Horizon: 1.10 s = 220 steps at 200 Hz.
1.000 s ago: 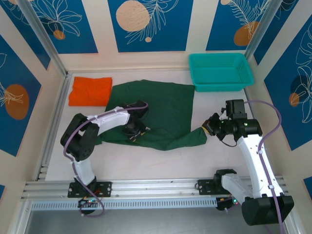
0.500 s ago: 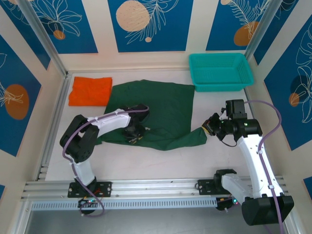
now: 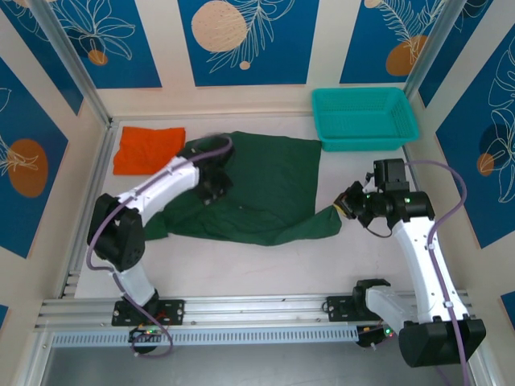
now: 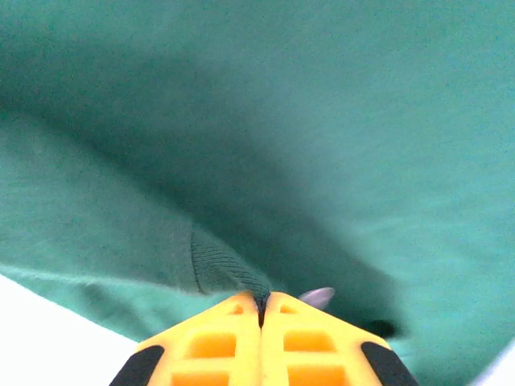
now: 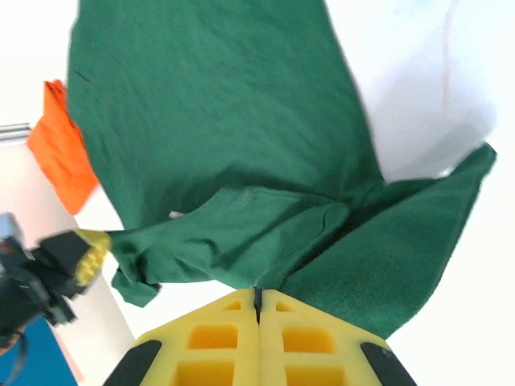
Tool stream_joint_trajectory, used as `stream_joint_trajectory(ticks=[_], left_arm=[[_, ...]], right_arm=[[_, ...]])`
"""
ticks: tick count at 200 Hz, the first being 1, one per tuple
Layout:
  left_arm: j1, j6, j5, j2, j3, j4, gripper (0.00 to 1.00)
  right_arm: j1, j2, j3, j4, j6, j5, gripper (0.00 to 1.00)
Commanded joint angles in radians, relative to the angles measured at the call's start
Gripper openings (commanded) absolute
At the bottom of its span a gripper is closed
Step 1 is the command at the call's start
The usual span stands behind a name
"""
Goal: Fold and stack the t-shirts
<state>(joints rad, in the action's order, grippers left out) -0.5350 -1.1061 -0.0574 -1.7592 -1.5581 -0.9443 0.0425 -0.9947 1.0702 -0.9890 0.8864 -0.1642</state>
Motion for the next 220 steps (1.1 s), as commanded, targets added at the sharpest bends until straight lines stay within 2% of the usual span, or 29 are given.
stream_joint_trajectory(ticks=[1, 21, 33, 45, 59, 71, 89, 100, 112, 125, 128, 134, 138, 154, 161, 171, 183, 192, 203, 220], left_arm=[[0.051, 0.245, 0.078, -0.082, -0.340, -0.024, 0.00], [0.057, 0.394, 0.103, -0.208, -0.772, -0.113, 0.00], [0.057, 0.449, 0.130, -0.238, -0.975, -0.117, 0.00], [0.057, 0.505, 0.163, -0.222, -1.079, -0.077, 0.00], [0.060, 0.569, 0.149, -0.151, -1.070, -0.040, 0.00], [0.065, 0.624, 0.102, -0.055, -0.958, -0.021, 0.00], [0.082, 0.673, 0.037, 0.141, -0.585, 0.055, 0.00], [0.112, 0.656, -0.017, 0.282, -0.317, 0.108, 0.00], [0.164, 0.615, -0.086, 0.431, -0.039, 0.150, 0.10], [0.244, 0.546, -0.193, 0.573, 0.199, 0.137, 0.09], [0.266, 0.530, -0.211, 0.607, 0.248, 0.134, 0.12], [0.309, 0.494, -0.250, 0.667, 0.330, 0.121, 0.29], [0.339, 0.463, -0.283, 0.698, 0.374, 0.101, 0.35], [0.469, 0.379, -0.321, 0.801, 0.488, 0.041, 0.33], [0.526, 0.360, -0.303, 0.822, 0.515, 0.030, 0.40], [0.559, 0.336, -0.304, 0.821, 0.518, 0.007, 0.56], [0.560, 0.318, -0.300, 0.790, 0.492, -0.019, 0.57], [0.558, 0.310, -0.255, 0.769, 0.483, -0.015, 0.59], [0.557, 0.301, -0.153, 0.742, 0.486, 0.018, 0.60], [0.522, 0.243, -0.001, 0.690, 0.528, 0.070, 0.60]], right_arm=[[-0.010, -0.062, 0.162, 0.041, -0.024, -0.027, 0.00], [-0.023, -0.114, 0.352, 0.064, -0.030, -0.052, 0.00], [-0.022, -0.122, 0.463, 0.094, -0.039, -0.073, 0.00], [-0.006, -0.117, 0.546, 0.126, -0.052, -0.098, 0.00], [0.028, -0.091, 0.579, 0.159, -0.063, -0.132, 0.00], [0.082, -0.044, 0.537, 0.177, -0.067, -0.145, 0.00], [0.214, 0.050, 0.373, 0.186, -0.072, -0.132, 0.00], [0.327, 0.095, 0.255, 0.178, -0.058, -0.109, 0.00], [0.460, 0.115, 0.113, 0.174, -0.023, -0.090, 0.00], [0.615, 0.105, -0.006, 0.182, 0.009, -0.056, 0.00], [0.654, 0.098, -0.026, 0.186, 0.014, -0.040, 0.00], [0.728, 0.076, -0.052, 0.188, 0.019, -0.009, 0.00], [0.771, 0.057, -0.068, 0.187, 0.022, 0.006, 0.01], [0.876, -0.068, -0.054, 0.148, -0.006, -0.005, 0.07], [0.904, -0.129, -0.023, 0.123, -0.030, -0.023, 0.16], [0.933, -0.209, 0.048, 0.054, -0.073, -0.004, 0.34], [0.939, -0.250, 0.123, -0.014, -0.108, 0.078, 0.46], [0.909, -0.239, 0.142, -0.012, -0.118, 0.115, 0.55], [0.805, -0.206, 0.134, 0.028, -0.103, 0.101, 0.63], [0.597, -0.170, 0.090, 0.110, -0.050, 0.058, 0.66]])
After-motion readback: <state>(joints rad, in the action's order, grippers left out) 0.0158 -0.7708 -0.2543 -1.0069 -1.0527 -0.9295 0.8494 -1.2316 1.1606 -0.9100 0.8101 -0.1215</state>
